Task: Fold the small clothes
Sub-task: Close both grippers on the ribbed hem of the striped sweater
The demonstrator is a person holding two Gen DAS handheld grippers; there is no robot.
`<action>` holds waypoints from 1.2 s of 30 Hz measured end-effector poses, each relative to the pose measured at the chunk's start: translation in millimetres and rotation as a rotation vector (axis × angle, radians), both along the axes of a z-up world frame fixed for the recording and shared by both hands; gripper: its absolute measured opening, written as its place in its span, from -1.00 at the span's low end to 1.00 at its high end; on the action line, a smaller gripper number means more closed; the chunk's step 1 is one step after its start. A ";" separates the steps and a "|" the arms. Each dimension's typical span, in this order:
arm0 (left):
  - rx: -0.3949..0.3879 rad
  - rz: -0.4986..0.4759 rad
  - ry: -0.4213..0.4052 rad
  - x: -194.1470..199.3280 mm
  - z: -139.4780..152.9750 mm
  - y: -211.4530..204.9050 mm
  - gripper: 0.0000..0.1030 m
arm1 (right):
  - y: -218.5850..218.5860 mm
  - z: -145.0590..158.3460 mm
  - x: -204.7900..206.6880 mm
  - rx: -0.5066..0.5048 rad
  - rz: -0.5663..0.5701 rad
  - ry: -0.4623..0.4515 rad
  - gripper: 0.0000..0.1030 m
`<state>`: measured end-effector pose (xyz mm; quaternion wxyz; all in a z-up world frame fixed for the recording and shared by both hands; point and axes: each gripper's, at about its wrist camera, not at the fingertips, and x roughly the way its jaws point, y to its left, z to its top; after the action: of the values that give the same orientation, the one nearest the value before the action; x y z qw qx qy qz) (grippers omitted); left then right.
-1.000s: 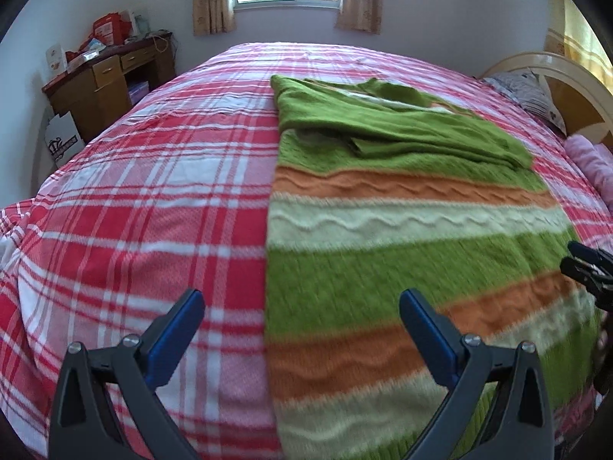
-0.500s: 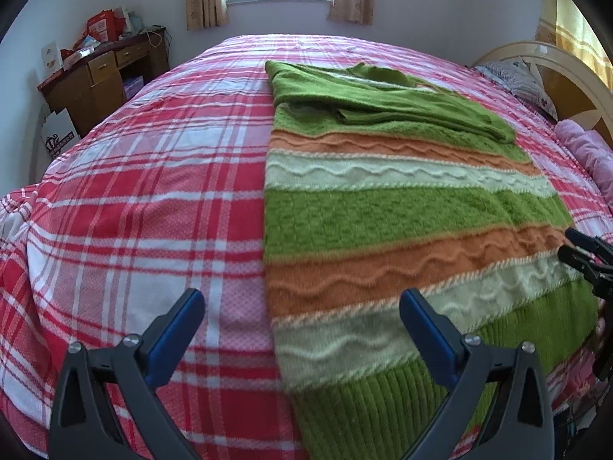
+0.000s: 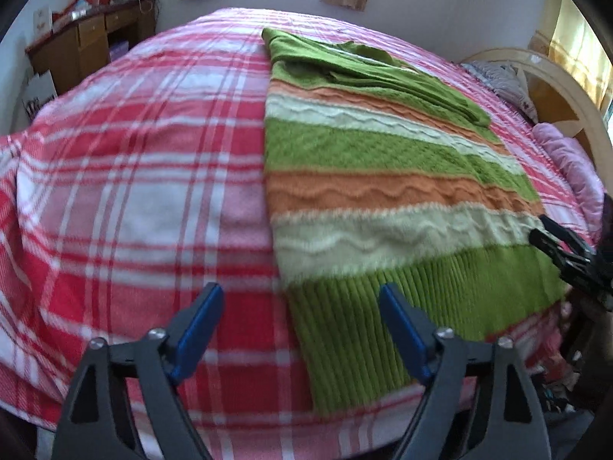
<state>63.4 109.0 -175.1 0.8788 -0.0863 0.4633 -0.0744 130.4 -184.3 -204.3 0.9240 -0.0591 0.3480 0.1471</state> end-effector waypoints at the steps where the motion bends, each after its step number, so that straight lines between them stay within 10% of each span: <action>1: -0.017 -0.001 0.002 -3.3 -0.3 1.5 0.50 | -0.1 -0.3 -0.5 0.000 0.000 -0.002 0.64; 11: -0.039 -0.054 0.022 -16.9 -8.3 -24.3 0.29 | 3.6 -2.2 -5.9 -0.017 0.001 -0.025 0.65; 14: 0.026 -0.062 0.000 -16.8 -6.7 -28.8 -0.60 | -0.6 3.9 -9.0 0.021 0.006 -0.017 0.65; 17: -0.016 -0.070 0.003 -14.4 -2.8 -21.9 -0.81 | -14.9 16.3 -15.0 0.084 -0.017 -0.037 0.65; 28: -0.092 -0.096 -0.013 -19.7 9.2 -0.5 -0.89 | -72.2 25.5 -55.6 0.129 -0.127 0.087 0.60; 32: -0.094 -0.079 0.009 -18.5 -3.1 -3.4 -0.88 | -69.3 7.0 -61.0 0.151 -0.099 0.180 0.02; 36: -0.105 -0.029 0.002 -14.7 -5.7 -1.3 -0.34 | -71.8 4.6 -62.3 0.176 -0.104 0.164 -0.28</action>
<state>48.7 107.7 -180.8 0.8716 -0.1255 0.4606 -0.1111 68.0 -256.1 -199.7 0.9005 0.0526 0.4105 0.1334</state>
